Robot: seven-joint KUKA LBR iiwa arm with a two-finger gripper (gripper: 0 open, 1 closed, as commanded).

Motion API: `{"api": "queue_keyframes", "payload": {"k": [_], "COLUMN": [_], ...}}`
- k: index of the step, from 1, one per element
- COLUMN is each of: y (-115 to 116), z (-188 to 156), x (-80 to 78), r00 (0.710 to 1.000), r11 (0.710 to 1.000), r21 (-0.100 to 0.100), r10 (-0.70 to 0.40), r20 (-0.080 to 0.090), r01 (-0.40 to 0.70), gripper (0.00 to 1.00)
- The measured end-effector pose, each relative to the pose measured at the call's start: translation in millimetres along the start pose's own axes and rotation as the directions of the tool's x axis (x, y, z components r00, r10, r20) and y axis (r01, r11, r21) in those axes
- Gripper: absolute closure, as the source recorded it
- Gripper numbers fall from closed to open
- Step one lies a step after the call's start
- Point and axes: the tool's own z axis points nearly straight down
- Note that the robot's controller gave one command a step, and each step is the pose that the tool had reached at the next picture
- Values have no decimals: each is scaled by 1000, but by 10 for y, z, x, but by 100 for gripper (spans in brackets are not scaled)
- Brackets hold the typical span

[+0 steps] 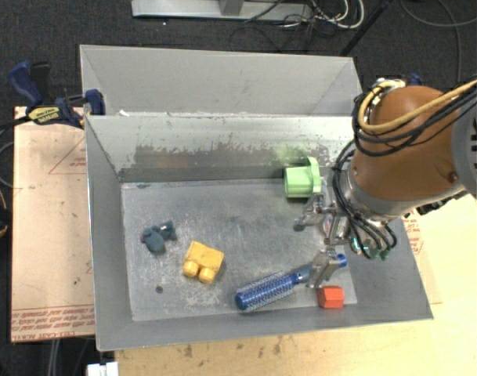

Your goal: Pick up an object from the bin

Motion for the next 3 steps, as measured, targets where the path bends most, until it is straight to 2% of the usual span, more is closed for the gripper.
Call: {"api": "queue_keyframes", "payload": {"k": [1, 2, 3], "y": [-110, -111, 76], "z": [1368, 1319, 134], "x": [-154, -174, -231], "r00": [995, 995, 995], "r11": [995, 995, 996], "r21": [0, 1, 1], "r10": [-98, -98, -93], "r20": [1, 9, 18], "r01": [98, 98, 93], "gripper": [0, 100, 100]}}
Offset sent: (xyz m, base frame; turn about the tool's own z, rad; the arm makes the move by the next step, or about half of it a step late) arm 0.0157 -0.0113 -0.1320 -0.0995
